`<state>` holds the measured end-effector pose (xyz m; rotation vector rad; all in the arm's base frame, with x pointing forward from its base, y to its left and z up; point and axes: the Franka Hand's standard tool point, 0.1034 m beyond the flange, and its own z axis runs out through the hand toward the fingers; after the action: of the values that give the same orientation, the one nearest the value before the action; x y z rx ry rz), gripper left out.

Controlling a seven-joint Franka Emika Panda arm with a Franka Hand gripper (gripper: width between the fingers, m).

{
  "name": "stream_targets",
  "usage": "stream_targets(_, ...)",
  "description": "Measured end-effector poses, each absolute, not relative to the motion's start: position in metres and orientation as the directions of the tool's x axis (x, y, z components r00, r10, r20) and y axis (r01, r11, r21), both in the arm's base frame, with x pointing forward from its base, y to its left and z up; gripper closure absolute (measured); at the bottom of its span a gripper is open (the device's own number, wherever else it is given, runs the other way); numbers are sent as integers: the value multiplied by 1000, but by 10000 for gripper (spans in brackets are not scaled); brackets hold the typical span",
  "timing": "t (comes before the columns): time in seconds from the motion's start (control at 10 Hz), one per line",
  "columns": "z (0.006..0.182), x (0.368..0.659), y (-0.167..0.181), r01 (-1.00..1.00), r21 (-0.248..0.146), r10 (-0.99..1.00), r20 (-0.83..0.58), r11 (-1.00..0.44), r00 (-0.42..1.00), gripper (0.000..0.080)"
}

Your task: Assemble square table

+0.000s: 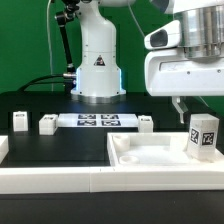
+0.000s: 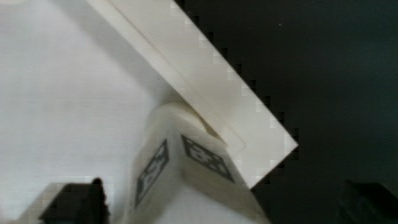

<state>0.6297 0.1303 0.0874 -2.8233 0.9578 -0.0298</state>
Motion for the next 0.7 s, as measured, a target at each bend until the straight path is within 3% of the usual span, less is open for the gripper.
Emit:
stream_targets(0.2, 87, 630, 129, -454, -158, -459, -5, -877, 888, 150)
stream_targets(0.7, 87, 633, 125, 28, -92, 23, 61, -995, 998, 150)
